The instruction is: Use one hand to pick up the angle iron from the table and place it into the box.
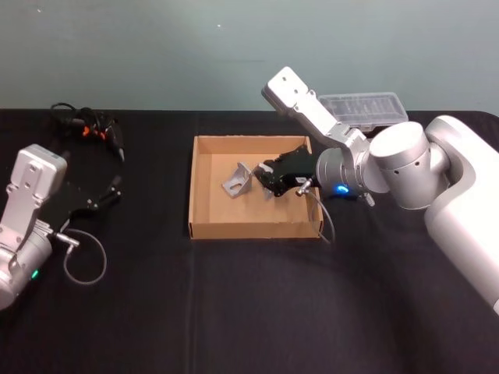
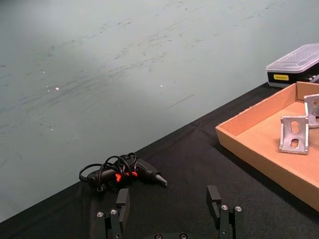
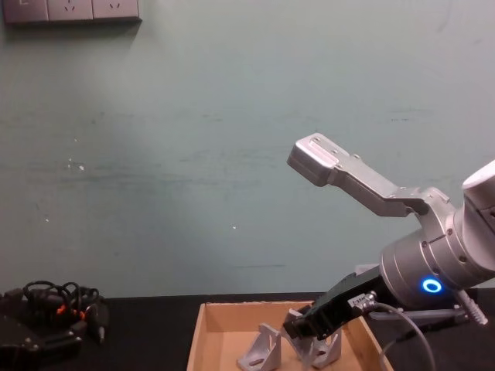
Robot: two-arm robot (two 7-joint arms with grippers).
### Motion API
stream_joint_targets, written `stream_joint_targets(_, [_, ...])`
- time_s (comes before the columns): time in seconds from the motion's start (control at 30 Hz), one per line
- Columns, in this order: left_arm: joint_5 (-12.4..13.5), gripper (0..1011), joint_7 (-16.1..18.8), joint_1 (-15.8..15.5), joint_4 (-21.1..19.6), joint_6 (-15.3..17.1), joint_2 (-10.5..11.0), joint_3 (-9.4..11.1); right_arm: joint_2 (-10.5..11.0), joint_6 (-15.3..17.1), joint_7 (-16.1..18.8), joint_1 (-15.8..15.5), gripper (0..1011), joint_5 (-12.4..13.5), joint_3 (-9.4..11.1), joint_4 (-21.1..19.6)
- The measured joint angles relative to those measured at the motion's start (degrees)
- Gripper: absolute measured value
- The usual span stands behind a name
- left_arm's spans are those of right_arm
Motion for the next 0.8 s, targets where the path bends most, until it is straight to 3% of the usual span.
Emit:
stream_joint_targets(0.13, [0.0, 1011, 0.0, 0.0, 0.0, 0.0, 0.0, 0.0, 0.05, 0.08, -0.04, -0.06, 305, 0.05, 0.0, -0.12])
stream_joint_targets(0.8, [0.0, 1011, 0.0, 0.0, 0.0, 0.0, 0.0, 0.0, 0.15, 0.29, -0.28, -0.18, 932, 0.24, 0.0, -0.33])
